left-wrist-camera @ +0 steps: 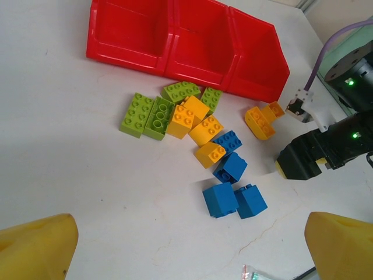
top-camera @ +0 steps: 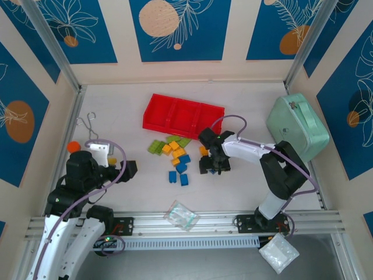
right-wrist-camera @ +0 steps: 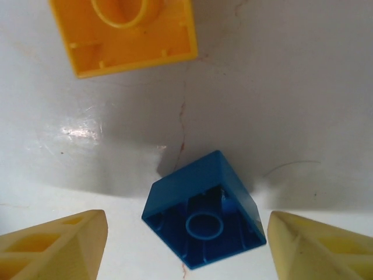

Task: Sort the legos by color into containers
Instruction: Pick up the lego from the center of the table.

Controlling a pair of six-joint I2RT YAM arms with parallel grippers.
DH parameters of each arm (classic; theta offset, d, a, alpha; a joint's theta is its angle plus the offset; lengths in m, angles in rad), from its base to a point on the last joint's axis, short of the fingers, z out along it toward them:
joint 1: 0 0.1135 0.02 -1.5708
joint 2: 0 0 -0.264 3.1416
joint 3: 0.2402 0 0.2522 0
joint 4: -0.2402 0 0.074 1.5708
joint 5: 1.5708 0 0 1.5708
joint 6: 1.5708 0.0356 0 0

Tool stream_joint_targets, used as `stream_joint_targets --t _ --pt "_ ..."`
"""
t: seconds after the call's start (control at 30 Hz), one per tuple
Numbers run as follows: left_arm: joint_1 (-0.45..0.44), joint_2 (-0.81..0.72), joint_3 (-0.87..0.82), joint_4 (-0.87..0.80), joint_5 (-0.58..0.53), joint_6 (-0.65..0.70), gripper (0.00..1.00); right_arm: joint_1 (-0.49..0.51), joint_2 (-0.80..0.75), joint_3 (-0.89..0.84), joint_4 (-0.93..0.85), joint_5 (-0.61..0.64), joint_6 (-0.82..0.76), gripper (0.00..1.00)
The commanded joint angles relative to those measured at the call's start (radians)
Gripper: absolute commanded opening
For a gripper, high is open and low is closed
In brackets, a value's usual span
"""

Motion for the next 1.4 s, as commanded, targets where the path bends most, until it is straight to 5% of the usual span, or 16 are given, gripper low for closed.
stream_joint_targets --t 0.0,0.23,0.7,1.37 --pt "-0.003 -0.01 -0.01 0.02 0.003 0.0 0.99 -0.002 0.017 0.022 0.011 -0.011 -0.023 0.68" --pt "-0.003 -0.009 -0.012 0.02 -0.011 -0.004 0.99 0.004 0.037 0.03 0.004 0.019 -0.029 0.59" --pt "-0.004 -0.01 -0.015 0.023 -0.007 -0.002 0.99 0.001 0.096 0.039 0.036 0.042 -0.015 0.62" --pt "-0.004 -0.009 -0.017 0.027 -0.004 0.0 0.99 0.028 0.0 0.048 -0.015 0.091 -0.012 0.38"
